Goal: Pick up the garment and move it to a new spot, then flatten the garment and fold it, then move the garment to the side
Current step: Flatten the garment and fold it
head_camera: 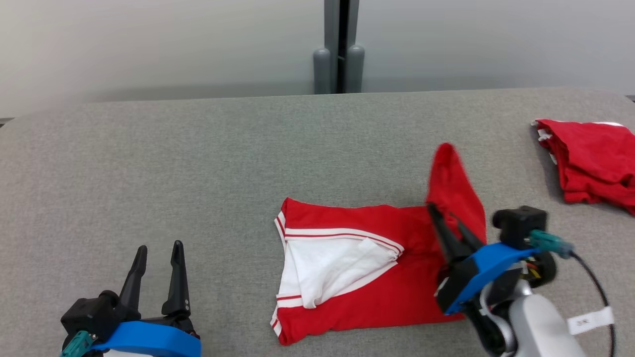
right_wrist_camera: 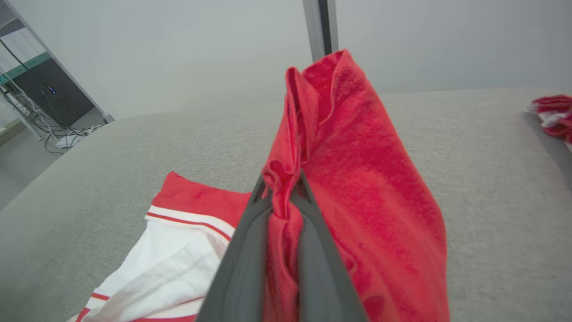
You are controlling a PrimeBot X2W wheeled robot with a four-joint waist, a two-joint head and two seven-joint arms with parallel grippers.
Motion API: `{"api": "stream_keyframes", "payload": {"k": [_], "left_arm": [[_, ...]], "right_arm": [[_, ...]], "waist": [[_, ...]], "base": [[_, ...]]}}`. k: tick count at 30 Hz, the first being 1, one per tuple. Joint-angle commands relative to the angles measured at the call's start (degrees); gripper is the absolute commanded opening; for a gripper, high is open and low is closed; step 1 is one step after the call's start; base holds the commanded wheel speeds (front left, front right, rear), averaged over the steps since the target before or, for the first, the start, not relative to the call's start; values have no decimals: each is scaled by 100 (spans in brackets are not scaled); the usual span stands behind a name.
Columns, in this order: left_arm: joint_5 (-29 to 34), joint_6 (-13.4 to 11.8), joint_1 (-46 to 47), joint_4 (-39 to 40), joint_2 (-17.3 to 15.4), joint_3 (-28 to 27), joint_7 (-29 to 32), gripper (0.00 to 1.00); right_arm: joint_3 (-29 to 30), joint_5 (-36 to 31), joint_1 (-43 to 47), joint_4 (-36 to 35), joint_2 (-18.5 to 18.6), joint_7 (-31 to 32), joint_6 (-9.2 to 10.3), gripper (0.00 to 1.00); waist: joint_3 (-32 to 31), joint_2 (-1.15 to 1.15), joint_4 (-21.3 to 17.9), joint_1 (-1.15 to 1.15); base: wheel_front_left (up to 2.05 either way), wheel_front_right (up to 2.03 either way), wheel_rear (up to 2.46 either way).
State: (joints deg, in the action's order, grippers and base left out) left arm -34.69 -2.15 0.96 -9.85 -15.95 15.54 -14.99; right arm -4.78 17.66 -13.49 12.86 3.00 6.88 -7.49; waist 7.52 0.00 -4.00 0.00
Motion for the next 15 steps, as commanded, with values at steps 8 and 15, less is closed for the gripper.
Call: {"api": "stream_keyframes", "payload": {"k": [8,15], "left_arm": [[35,67,180,-108,113,111,-8,100],[32,106,118,-205,173,109,-16,100]], "right_arm": [[-1800,714,-602,895,-1,-213,0,0],[-2210,898,-863,1528,-4,-353,-1,0]], "waist": [[-9,0,593,0],[-36,0,816,0]], "base": [[0,0,0],[0,0,0]]}}
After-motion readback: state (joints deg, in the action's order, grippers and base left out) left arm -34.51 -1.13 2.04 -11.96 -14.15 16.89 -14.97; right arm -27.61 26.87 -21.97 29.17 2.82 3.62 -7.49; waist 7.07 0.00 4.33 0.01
